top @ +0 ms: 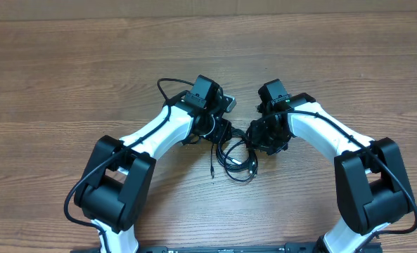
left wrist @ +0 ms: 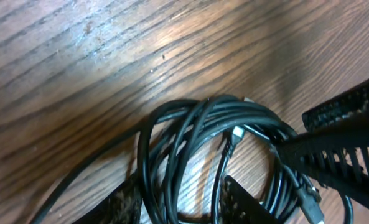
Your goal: Untangle cables
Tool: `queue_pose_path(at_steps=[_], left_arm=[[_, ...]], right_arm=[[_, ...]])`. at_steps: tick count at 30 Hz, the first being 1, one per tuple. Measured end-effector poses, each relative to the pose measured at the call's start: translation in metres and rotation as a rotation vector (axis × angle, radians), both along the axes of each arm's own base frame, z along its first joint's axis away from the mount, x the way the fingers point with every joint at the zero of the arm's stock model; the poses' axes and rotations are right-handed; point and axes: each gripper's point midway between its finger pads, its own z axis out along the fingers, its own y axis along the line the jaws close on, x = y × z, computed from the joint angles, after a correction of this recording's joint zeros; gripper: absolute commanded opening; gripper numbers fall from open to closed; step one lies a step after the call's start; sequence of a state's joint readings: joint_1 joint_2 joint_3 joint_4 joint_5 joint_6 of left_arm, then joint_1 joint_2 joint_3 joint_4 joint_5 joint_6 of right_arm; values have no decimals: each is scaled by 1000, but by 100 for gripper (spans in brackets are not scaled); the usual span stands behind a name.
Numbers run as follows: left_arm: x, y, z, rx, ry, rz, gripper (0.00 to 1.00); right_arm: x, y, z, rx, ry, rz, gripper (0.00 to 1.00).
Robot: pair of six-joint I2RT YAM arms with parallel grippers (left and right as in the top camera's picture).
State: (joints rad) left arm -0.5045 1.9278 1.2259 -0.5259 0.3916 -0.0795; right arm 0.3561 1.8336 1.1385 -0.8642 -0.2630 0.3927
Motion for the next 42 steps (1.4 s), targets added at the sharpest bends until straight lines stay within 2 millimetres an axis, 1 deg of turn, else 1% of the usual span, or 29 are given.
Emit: queue_pose_path(at_steps=[3,6,10,12,13,16,19,22,25,27,34,42], left_arm=[[-1,-1,-7,8,8,-3,34],[-2,-1,-15,17,22,-4,27],[0,-2,-18,17,21,3,14],[0,-2,-18,16,21,6,6],[0,-2,-18,15,22,8,4],[1,-2,-17,14,23,12,4],[1,-2,-17,14,23,12,4],[1,-2,-17,14,23,12,4],[-1,-2,-17,7,32,10,4],[-2,-3,-15,-10,51,10,4],[-2,-3,-1,-139,117,16,4],[4,-1,35,-342,163,15,4]], right_arm=[[0,0,0,0,0,0,35],[0,0,0,0,1,-2,27],[0,0,0,2,0,-1,26],[1,1,0,3,-2,-2,25],[1,1,0,3,-2,-2,26],[1,1,0,4,-2,-2,27],[1,1,0,3,-3,-1,37],[1,1,0,3,-4,0,52],[2,1,0,6,-9,-3,59],[4,2,0,9,-17,-3,66],[8,3,1,14,-31,-2,76],[13,5,1,22,-52,-2,79]])
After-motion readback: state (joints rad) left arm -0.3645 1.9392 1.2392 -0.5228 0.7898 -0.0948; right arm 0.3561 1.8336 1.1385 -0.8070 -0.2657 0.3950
